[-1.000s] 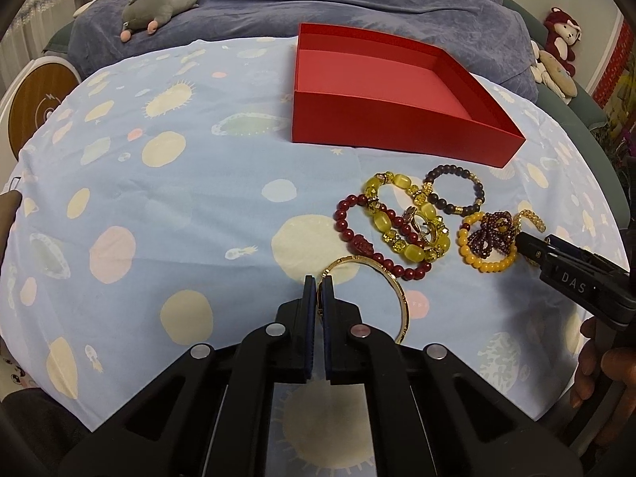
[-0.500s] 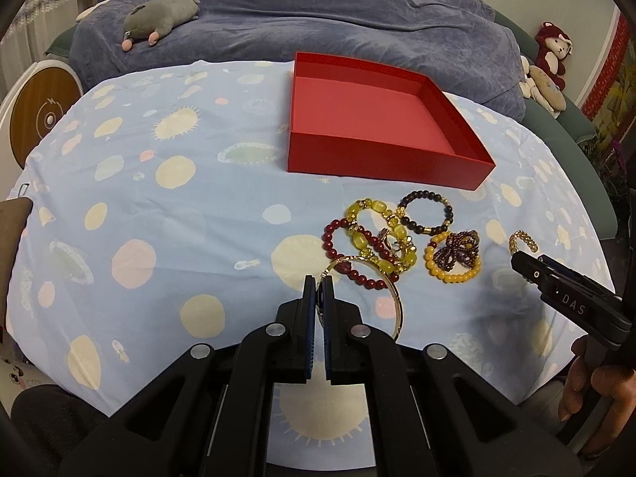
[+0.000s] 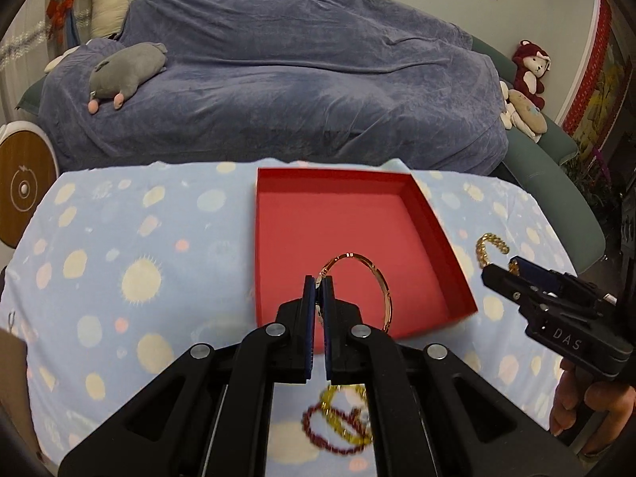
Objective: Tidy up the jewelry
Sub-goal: 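Carry both bangles into the red box and open both tools, then move the left tool to the yellow bead bracelet while the right tool grasps the dark bead bow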
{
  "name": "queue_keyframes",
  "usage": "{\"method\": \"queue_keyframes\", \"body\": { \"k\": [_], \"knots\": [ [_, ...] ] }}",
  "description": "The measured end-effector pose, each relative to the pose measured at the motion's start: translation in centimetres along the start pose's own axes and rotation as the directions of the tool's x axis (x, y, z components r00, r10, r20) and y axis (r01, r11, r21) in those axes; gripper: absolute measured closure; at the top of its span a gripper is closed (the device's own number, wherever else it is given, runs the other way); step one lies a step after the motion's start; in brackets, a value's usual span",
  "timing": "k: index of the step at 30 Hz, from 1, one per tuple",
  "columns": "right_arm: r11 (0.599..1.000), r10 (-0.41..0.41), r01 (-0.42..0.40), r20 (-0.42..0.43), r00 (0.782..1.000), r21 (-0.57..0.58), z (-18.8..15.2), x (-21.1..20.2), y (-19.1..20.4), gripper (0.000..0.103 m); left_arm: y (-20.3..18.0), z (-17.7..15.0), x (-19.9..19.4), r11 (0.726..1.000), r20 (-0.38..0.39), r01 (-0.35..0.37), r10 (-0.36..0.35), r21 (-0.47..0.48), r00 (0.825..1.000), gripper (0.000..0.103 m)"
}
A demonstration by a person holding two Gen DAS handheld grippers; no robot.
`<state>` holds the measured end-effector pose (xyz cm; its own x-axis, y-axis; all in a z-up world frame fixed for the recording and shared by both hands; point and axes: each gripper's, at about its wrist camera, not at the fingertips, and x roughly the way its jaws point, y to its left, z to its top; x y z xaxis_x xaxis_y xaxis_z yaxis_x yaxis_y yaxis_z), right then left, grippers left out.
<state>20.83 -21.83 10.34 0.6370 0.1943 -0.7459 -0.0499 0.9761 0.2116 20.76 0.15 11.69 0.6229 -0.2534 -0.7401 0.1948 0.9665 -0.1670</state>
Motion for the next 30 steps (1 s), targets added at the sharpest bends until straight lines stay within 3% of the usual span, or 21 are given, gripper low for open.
{"method": "queue_keyframes", "body": {
  "k": [6, 15, 20, 23, 25, 30],
  "knots": [
    [0.999, -0.011, 0.009, -0.045, 0.999, -0.049, 5.6, 7.5, 0.6, 0.049, 0.7, 5.7, 8.1, 1.000, -0.038, -0.006, 0.006, 0.017, 0.999, 0.099],
    [0.993, -0.061, 0.046, -0.140, 0.988, -0.104, 7.7, 15.9, 0.6, 0.049, 2.2, 7.5, 16.5, 0.999, -0.131, -0.035, 0.037, 0.013, 0.991, 0.103],
    [0.991, -0.079, 0.059, -0.172, 0.982, -0.122, 7.4, 17.8, 0.7, 0.047, 3.1, 7.0, 17.8, 0.999, -0.146, -0.035, 0.035, 0.000, 0.989, 0.101],
    [0.987, -0.105, 0.085, -0.148, 0.983, -0.135, 7.2, 17.7, 0.9, 0.035, 3.8, 6.8, 17.6, 0.998, -0.132, -0.051, 0.048, -0.021, 0.990, 0.097],
    [0.988, -0.101, 0.082, -0.140, 0.985, -0.131, 7.1, 17.3, 0.8, 0.035, 4.1, 6.7, 17.2, 0.998, -0.126, -0.064, 0.060, -0.026, 0.990, 0.086],
    [0.990, -0.090, 0.077, -0.118, 0.989, -0.114, 6.7, 14.7, 0.7, 0.035, 4.4, 6.4, 14.9, 0.997, -0.100, -0.068, 0.064, -0.033, 0.993, 0.074]
  ]
}}
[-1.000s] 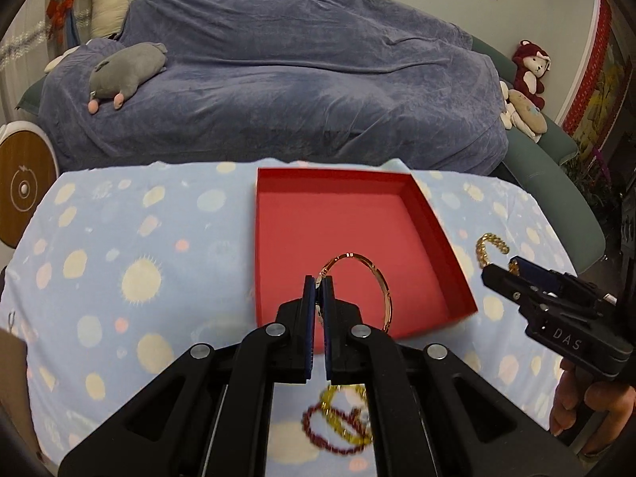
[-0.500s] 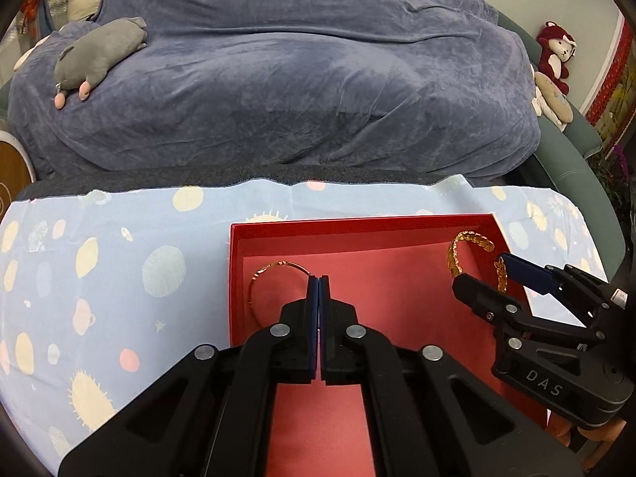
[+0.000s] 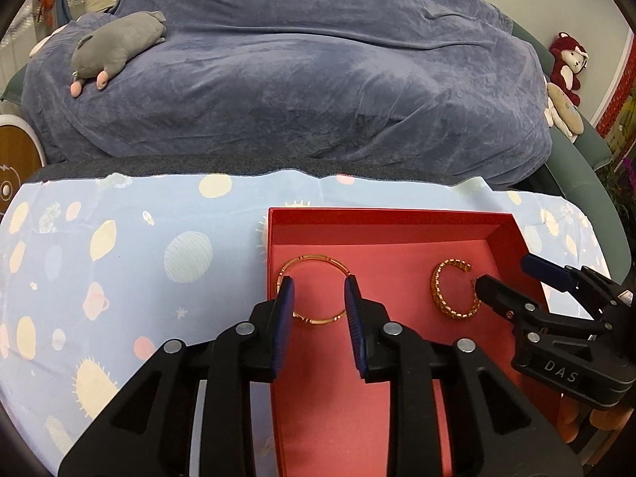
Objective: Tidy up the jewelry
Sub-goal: 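Move the left tool to the yellow bead bracelet while the right tool grasps the dark bead bow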
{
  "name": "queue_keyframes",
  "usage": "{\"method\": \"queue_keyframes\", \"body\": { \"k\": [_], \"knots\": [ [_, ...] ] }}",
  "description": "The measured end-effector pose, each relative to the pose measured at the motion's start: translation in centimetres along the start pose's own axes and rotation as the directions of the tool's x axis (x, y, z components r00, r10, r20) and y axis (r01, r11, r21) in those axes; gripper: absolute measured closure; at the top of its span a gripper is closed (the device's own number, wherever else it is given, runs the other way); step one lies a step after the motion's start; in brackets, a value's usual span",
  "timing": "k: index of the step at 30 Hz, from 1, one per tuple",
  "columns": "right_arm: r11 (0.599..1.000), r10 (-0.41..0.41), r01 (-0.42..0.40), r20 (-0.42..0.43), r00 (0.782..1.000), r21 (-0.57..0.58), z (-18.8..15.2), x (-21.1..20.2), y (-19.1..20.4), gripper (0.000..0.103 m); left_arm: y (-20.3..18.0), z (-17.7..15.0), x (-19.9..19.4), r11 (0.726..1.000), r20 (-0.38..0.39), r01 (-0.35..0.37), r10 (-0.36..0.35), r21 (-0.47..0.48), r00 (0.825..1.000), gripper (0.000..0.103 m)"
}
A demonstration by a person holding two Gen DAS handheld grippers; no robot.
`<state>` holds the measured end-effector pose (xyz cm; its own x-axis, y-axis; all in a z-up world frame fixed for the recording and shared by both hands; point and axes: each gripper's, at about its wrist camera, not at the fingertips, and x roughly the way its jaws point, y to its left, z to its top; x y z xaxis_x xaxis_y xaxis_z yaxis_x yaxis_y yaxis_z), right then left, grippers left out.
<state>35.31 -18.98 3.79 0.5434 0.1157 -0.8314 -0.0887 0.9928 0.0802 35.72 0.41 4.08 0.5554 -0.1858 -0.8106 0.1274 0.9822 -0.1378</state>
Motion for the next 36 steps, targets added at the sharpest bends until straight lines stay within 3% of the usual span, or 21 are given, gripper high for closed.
{"method": "queue_keyframes", "body": {
  "k": [6, 12, 22, 28, 31, 36],
  "knots": [
    [1.000, -0.008, 0.007, 0.057, 0.998, 0.019, -2.3, -5.6, -0.4, 0.035, 0.1, -1.8, -4.9, 1.000, 0.045, 0.017, -0.016, -0.017, 0.999, 0.066],
    [0.998, -0.012, 0.007, 0.068, 0.998, 0.059, -7.2, -10.5, -1.2, 0.034, -0.2, -6.4, -9.6, 1.000, 0.053, -0.003, 0.002, 0.012, 0.999, 0.059],
    [0.997, -0.037, 0.036, 0.008, 0.999, 0.071, -17.7, -14.0, -0.7, 0.034, -0.9, -16.7, -12.6, 1.000, -0.043, 0.014, -0.015, -0.012, 0.999, 0.058],
    [0.997, -0.016, 0.019, -0.038, 0.999, 0.072, -22.2, -14.0, 0.8, 0.035, -1.8, -21.0, -12.7, 0.998, -0.090, 0.026, -0.031, -0.050, 0.996, 0.058],
    [0.998, -0.012, 0.015, -0.041, 0.999, 0.057, -23.6, -13.8, 1.6, 0.040, -2.2, -22.3, -12.7, 0.998, -0.097, 0.022, -0.027, -0.053, 0.995, 0.058],
    [0.999, 0.003, -0.001, -0.053, 0.999, 0.050, -24.0, -13.0, 2.2, 0.058, -2.7, -23.4, -12.7, 0.998, -0.108, 0.012, -0.018, -0.057, 0.994, 0.058]
  ]
}}
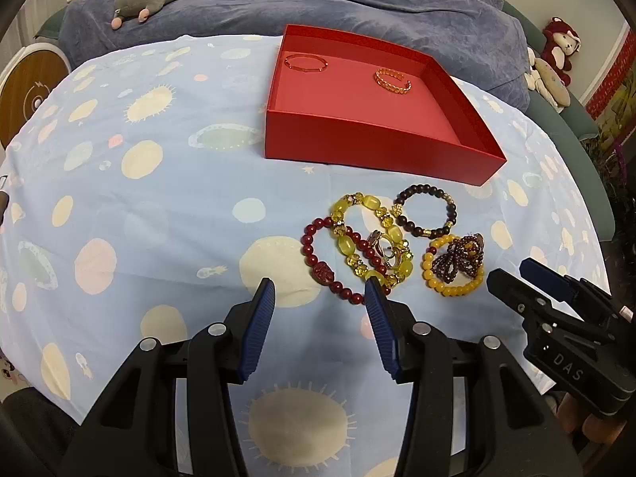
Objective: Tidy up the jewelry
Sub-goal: 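Move the left tool to the yellow bead bracelet while the right tool grasps the dark bead bow, then carry the yellow bracelet and dark bow into the red box and release both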
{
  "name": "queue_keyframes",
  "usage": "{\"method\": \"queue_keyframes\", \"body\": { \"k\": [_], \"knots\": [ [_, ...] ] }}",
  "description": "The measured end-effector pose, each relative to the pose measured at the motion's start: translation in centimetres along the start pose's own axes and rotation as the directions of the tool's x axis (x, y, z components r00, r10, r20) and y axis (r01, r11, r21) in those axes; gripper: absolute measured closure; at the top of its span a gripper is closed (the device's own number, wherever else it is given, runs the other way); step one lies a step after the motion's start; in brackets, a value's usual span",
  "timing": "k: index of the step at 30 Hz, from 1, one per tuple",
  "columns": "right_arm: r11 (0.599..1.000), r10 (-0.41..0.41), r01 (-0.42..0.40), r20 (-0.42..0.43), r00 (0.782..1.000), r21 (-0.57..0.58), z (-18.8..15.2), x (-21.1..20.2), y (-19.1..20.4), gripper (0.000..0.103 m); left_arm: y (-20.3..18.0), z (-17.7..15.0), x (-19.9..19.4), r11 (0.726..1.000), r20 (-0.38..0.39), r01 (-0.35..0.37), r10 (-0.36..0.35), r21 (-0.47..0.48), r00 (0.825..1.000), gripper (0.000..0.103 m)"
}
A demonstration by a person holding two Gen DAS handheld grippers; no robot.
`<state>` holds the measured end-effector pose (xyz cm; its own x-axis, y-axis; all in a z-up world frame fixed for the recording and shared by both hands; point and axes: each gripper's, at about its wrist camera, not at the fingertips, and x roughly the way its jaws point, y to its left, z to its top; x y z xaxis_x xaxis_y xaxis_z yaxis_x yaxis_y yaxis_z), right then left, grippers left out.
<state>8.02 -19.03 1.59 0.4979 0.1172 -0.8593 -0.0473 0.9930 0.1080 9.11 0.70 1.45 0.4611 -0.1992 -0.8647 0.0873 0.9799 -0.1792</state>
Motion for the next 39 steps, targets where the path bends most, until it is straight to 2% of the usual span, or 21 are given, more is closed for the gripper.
{"method": "queue_keyframes", "body": {
  "k": [4, 10, 12, 17, 31, 39],
  "knots": [
    [1.000, 0.007, -0.007, -0.004, 1.000, 0.001, 0.6, 0.9, 0.0, 0.064, 0.1, -0.1, 0.1, 1.000, 0.000, -0.001, 0.001, -0.009, 1.000, 0.058],
    [1.000, 0.016, -0.016, -0.015, 1.000, 0.000, 1.3, 2.2, 0.1, 0.067, 0.2, 0.1, 0.2, 1.000, 0.000, -0.006, 0.006, -0.013, 1.000, 0.058],
    [1.000, 0.028, -0.028, -0.027, 0.999, 0.000, 1.3, 2.7, 0.2, 0.073, 0.4, 0.2, 0.3, 1.000, -0.001, -0.002, 0.002, -0.020, 1.000, 0.058],
    [0.998, 0.055, -0.054, -0.042, 0.998, 0.015, 1.4, 3.5, 0.0, 0.096, 0.6, 0.9, 0.6, 1.000, -0.003, 0.001, -0.001, -0.030, 1.000, 0.058],
    [0.991, 0.106, -0.106, 0.001, 0.994, 0.087, 2.1, 1.7, -1.3, 0.098, -1.1, 3.5, 3.2, 1.000, -0.017, 0.024, -0.024, 0.007, 1.000, 0.059],
    [0.989, 0.118, -0.117, -0.007, 0.993, 0.093, 2.0, 2.0, -1.3, 0.098, -2.0, 4.7, 5.2, 0.999, -0.033, 0.026, -0.024, 0.045, 0.999, 0.076]
  ]
}}
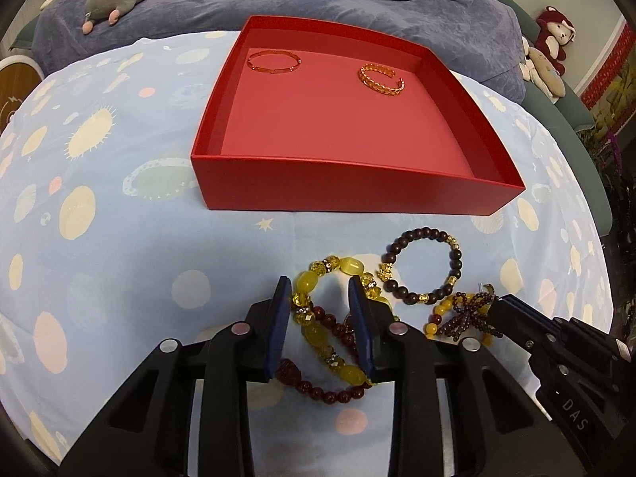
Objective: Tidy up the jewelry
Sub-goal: 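Carry the yellow bracelet and dark bow into the red box and release both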
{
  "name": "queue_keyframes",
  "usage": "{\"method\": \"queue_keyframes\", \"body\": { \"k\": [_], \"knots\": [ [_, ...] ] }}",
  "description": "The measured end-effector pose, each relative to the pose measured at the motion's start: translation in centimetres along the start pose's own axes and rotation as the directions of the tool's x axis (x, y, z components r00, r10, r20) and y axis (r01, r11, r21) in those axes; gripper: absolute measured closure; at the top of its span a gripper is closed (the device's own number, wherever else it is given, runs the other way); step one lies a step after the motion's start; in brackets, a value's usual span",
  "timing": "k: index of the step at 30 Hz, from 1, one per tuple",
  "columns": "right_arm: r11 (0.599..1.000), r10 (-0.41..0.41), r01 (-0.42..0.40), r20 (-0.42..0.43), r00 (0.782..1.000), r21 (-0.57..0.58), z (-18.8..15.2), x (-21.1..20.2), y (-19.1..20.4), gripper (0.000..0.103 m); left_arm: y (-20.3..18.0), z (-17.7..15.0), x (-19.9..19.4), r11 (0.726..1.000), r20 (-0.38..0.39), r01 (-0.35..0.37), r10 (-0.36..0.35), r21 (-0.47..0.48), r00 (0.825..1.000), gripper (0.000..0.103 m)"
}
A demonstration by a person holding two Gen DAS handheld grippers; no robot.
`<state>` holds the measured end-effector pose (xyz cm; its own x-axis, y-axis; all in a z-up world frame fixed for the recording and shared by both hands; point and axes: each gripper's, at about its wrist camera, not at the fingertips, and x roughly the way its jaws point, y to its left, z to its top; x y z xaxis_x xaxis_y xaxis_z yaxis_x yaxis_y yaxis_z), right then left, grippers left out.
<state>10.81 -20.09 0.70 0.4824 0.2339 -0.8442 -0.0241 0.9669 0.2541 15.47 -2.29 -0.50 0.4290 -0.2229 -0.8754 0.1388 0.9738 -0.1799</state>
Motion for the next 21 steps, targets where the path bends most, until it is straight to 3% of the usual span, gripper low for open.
{"method": "queue_keyframes", "body": {
  "k": [2, 4, 5, 12, 21],
  "knots": [
    [1.000, 0.001, -0.001, -0.002, 1.000, -0.001, 0.0, 0.1, 0.0, 0.098, -0.1, 0.1, 0.2, 1.000, -0.003, -0.005, 0.005, 0.011, 1.000, 0.076],
    [1.000, 0.004, -0.004, -0.004, 1.000, 0.003, 0.0, 0.1, 0.0, 0.098, 0.0, 0.2, 0.4, 1.000, -0.014, 0.007, -0.007, 0.014, 1.000, 0.092],
    [1.000, 0.005, -0.005, -0.004, 1.000, 0.004, 0.0, 0.1, -0.1, 0.098, 0.0, 0.1, 0.5, 1.000, -0.025, 0.018, -0.018, 0.015, 1.000, 0.093],
    [1.000, 0.011, -0.011, 0.003, 1.000, 0.001, 0.1, -0.4, 0.1, 0.098, -0.5, -0.4, -0.3, 0.999, -0.012, 0.018, -0.017, 0.045, 1.000, 0.094],
    [1.000, 0.022, -0.022, 0.041, 0.999, -0.008, 1.5, -3.7, 0.5, 0.098, -1.8, 0.7, -4.4, 0.995, 0.012, 0.088, -0.089, 0.049, 0.996, 0.094]
  ]
}}
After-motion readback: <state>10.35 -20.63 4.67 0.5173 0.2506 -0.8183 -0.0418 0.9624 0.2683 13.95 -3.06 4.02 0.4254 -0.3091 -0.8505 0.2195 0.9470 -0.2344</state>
